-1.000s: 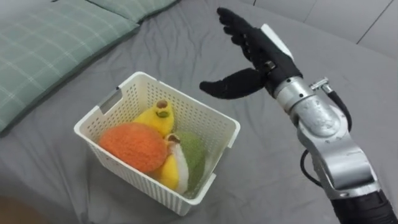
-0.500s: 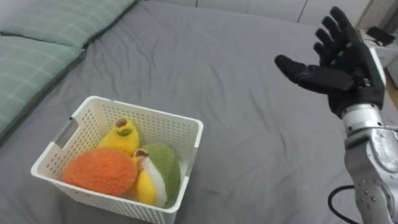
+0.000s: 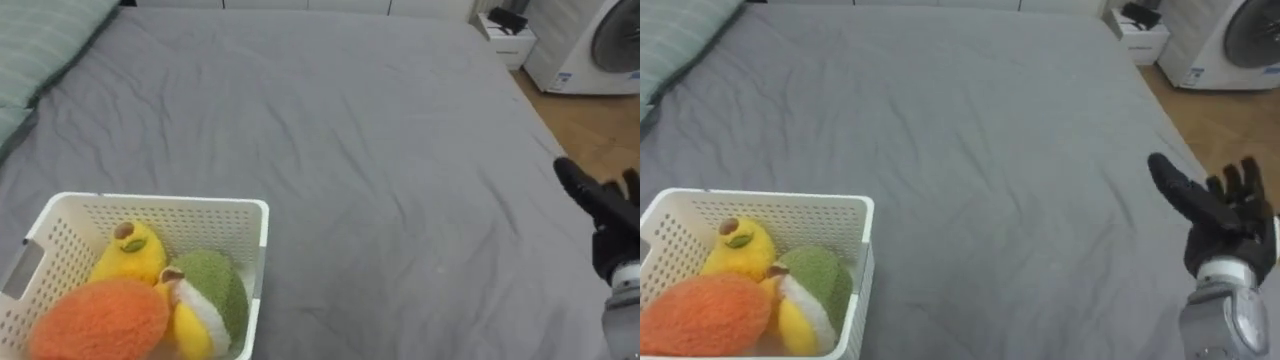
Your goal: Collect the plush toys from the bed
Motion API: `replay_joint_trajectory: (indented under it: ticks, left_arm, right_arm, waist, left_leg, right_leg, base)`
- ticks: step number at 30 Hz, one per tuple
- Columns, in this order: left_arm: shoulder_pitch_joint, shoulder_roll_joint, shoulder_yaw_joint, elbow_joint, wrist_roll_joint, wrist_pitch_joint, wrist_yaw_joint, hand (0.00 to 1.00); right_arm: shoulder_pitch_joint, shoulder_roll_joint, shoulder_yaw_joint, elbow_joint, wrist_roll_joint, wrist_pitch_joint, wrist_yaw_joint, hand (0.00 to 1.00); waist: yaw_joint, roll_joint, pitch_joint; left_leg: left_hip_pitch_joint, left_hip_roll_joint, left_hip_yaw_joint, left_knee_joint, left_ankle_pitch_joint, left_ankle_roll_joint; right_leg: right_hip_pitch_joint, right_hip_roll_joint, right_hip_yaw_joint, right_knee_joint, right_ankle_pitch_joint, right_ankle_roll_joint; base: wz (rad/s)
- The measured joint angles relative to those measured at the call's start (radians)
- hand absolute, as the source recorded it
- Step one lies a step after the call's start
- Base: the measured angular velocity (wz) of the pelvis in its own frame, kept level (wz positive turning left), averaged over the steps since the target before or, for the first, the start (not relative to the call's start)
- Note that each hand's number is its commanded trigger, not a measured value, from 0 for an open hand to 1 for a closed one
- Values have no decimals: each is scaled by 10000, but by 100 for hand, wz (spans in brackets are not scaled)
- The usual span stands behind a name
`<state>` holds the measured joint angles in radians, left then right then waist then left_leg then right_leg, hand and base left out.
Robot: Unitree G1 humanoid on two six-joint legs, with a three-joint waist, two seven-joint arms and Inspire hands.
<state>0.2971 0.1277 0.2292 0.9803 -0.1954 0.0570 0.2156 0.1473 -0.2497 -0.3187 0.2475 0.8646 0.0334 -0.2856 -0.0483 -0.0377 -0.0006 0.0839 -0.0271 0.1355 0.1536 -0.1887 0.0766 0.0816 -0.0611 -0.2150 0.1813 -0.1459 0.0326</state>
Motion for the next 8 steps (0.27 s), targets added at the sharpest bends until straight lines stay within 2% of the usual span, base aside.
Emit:
replay_joint_trajectory:
  ticks: [5,6,8]
  left_arm:
    - [-28,-65,-8,12,-96,-1,-2,0]
    - [-24,-103,-1,77,-96,-21,-2,0]
    - [-12,-220,9,225,-125,-119,10,0]
  right_arm:
    - [655,187,2,3111,163,-125,-14,0]
    - [818,209,1,3998,166,-158,19,0]
    - [1057,328,-8,5523,130,-216,-17,0]
  waist:
    - [-36,145,-8]
    - [-37,134,7]
    - [-70,244,6]
  left_leg:
    - [3,6,3,0,-32,-5]
    - [6,2,3,-1,-34,-7]
    - [13,0,1,0,-42,-11]
  right_leg:
    - [7,28,82,-20,-2,0]
    - [26,32,99,-55,-2,0]
    - [35,34,107,-61,-6,1]
  base:
    - [0]
    - [0]
    - [0]
